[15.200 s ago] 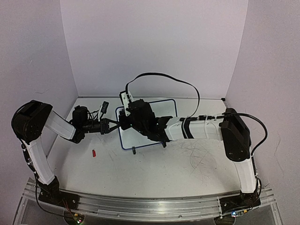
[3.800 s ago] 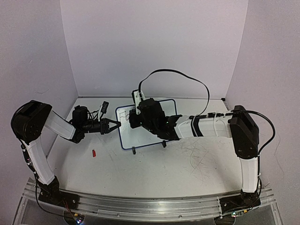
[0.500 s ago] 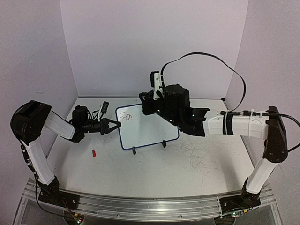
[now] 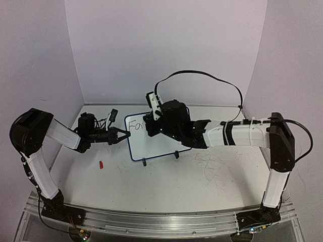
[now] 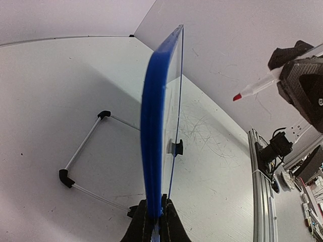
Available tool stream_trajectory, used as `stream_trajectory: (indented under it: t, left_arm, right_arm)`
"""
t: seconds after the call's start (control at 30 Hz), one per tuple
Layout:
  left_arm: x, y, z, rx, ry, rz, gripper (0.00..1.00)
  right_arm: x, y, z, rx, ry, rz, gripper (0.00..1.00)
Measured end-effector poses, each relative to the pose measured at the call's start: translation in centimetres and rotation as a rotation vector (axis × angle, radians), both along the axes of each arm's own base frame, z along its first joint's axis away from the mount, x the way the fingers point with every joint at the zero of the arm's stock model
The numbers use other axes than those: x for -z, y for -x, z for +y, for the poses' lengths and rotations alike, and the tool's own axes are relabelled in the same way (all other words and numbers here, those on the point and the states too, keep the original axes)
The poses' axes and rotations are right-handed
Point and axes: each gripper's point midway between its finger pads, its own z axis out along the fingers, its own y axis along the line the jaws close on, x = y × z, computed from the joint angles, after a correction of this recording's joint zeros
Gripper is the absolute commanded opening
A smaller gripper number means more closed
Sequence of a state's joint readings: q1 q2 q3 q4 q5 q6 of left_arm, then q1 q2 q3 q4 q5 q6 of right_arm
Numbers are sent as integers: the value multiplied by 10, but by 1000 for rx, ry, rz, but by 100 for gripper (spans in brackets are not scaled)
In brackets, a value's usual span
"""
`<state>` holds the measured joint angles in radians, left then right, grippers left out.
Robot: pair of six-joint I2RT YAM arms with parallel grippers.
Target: Write a sentence on the whiteboard
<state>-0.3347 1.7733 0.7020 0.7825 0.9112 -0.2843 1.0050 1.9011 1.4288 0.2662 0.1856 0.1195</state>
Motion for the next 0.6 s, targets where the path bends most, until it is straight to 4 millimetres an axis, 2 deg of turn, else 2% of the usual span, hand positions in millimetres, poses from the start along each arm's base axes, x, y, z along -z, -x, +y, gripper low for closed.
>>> stream_trajectory:
  t: [0.13,0.6]
  left_arm:
    - [-1,-2,-1,2,-2,3,0]
    - [0,-1,-2,8,-9,-5,0]
  right_arm:
    - [6,-1,0,2,15,7,0]
    - [7,-6,-4,29,-2,22,0]
